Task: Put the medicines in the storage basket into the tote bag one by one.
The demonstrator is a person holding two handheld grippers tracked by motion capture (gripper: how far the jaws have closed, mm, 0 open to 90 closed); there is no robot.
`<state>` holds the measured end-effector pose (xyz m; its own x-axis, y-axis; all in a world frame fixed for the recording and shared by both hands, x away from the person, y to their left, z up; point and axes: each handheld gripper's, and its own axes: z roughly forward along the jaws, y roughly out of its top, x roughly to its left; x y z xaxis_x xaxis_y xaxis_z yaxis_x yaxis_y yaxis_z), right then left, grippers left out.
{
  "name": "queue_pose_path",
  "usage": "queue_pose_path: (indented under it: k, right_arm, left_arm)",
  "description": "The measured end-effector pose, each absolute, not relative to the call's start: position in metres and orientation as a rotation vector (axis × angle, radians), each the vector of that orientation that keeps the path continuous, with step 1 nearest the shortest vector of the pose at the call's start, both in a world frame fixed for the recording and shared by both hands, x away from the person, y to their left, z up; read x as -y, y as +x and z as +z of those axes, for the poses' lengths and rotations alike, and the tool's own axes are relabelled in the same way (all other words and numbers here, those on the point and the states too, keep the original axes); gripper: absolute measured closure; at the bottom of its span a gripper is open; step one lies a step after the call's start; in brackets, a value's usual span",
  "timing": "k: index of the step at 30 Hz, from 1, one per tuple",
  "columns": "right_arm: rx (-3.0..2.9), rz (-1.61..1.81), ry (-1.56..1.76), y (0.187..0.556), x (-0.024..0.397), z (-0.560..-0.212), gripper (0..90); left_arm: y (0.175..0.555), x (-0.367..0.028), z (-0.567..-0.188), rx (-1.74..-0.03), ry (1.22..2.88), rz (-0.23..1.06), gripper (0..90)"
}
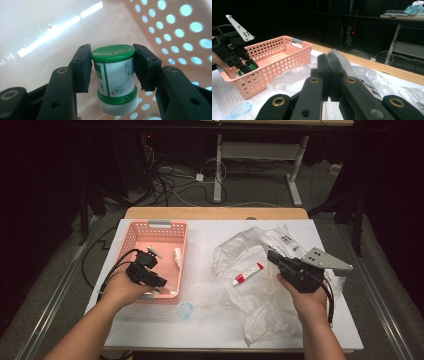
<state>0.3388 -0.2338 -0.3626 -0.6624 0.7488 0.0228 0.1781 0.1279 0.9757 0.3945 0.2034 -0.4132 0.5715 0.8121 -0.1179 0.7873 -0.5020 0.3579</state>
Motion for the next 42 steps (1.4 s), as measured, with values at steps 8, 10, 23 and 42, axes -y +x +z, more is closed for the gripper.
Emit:
queue_pose_path:
  k: [8, 10, 23, 42]
  right_arm:
    - [-1.929, 1.561, 0.893, 0.339, 0.234, -0.363, 90.0]
    - [-1.929, 1.560, 0.892, 0.339, 0.234, -0.363, 90.0]
    - [-1.930, 1.560, 0.895, 0.339, 0.234, -0.363, 90.0]
    - [-1.929, 1.561, 0.898, 0.339, 0.234, -0.364, 90.0]
  left_arm:
    - [0.385, -0.212, -0.414, -1.268, 2.361, 0.092, 50.6]
    - [0.383, -0.213, -0.413, -1.259, 2.329, 0.103, 50.6]
    - [0.365, -0.210, -0.414, -1.192, 2.222, 0.200, 50.5]
    - [0.354, -0.199, -0.385, -1.108, 2.134, 0.289, 50.6]
